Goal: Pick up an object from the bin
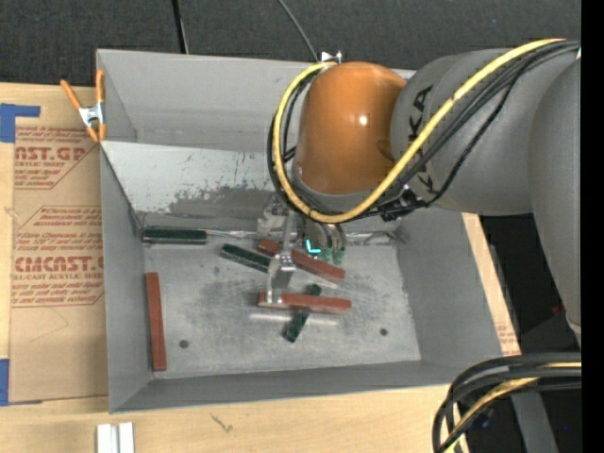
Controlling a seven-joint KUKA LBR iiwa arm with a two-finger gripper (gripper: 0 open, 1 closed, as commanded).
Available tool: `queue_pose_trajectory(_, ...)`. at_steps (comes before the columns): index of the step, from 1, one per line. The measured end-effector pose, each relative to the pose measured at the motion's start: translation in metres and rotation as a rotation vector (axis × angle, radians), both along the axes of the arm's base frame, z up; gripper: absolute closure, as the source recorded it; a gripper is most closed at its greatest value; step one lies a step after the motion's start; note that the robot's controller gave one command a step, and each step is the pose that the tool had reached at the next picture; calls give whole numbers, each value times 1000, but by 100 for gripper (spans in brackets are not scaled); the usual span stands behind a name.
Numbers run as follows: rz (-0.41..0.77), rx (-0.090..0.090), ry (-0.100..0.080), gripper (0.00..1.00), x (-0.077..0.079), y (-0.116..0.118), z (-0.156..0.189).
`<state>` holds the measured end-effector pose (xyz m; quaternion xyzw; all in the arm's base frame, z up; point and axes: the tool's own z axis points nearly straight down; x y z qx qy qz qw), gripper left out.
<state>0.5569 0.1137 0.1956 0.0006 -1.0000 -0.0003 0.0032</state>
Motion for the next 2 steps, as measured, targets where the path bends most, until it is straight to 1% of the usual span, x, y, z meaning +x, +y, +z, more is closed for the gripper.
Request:
queue_pose_trajectory(1,-1,1,-7,0,2,0,4)
queue_pose_trajectory(2,-15,2,-14,0,5,-36,-51)
